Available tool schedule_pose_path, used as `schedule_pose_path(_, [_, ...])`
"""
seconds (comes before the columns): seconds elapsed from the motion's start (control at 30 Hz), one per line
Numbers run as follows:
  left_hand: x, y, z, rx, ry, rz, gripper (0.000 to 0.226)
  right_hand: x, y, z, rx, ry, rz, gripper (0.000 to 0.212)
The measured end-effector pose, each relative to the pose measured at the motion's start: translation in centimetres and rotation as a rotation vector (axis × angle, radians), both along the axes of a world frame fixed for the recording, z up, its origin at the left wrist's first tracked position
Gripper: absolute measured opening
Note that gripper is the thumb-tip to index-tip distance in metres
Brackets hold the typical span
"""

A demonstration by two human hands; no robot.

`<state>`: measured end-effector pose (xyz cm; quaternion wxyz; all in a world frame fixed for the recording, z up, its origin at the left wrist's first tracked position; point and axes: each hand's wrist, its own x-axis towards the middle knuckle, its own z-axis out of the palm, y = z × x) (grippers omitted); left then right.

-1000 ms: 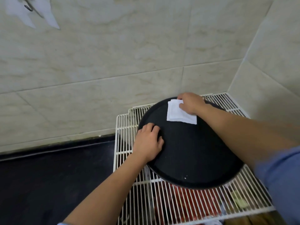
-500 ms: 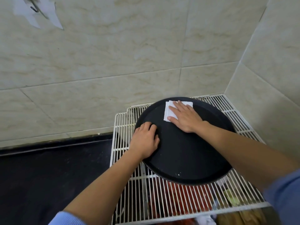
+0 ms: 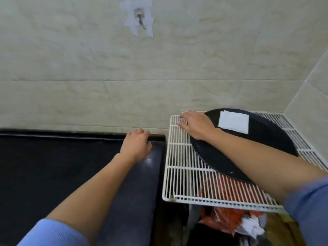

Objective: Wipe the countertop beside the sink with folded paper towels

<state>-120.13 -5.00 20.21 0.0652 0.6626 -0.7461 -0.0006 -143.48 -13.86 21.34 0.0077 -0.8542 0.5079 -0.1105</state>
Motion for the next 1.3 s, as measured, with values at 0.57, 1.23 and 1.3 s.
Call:
schedule_pose_path(0.57, [42.8, 34.7, 0.9, 0.103, -0.104, 0.709, 0.03, 48.5, 22.9, -0.8, 0.032, 0.075, 0.582, 0.048])
schedule_pose_path(1.23, [74.3, 40.6, -0.1, 0.141, -0.022, 1.017, 0.036, 89.7, 24.8, -4.4, 0.128, 0.136, 0.891, 0.048])
schedule_pose_path(1.3, [76.9, 40.7, -0.4, 0.152, -0.01, 1.022, 0.036, 92.8, 24.7, -4.8, 0.143, 0.17, 0.915, 0.048])
